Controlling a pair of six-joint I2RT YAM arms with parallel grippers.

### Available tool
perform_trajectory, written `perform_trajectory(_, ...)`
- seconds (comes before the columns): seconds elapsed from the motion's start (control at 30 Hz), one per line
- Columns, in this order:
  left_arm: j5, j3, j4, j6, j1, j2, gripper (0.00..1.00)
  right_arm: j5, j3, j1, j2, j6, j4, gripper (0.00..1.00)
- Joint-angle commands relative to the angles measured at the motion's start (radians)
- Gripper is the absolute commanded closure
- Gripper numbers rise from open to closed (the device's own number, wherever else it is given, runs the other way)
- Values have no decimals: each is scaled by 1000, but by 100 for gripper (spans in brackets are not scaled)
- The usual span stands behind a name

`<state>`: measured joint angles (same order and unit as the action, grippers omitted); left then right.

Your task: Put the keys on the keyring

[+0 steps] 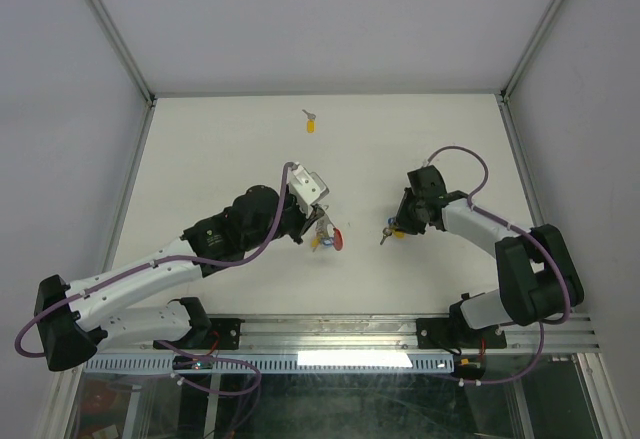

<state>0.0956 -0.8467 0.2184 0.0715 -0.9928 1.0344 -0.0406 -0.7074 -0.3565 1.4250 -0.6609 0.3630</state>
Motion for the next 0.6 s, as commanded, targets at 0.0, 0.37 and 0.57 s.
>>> perform_trajectory(0.0, -17, -54, -33, 17, 13, -5, 100, -13, -5, 7, 6, 4, -34, 79)
perform_trajectory(0.37, -27, -57, -25, 18, 13, -1, 100, -37, 1, 8, 0, 9, -33, 79)
perform_trajectory(0.57, -34, -60, -24, 20, 12, 7, 100, -46, -3, 8, -23, 9, -26, 79)
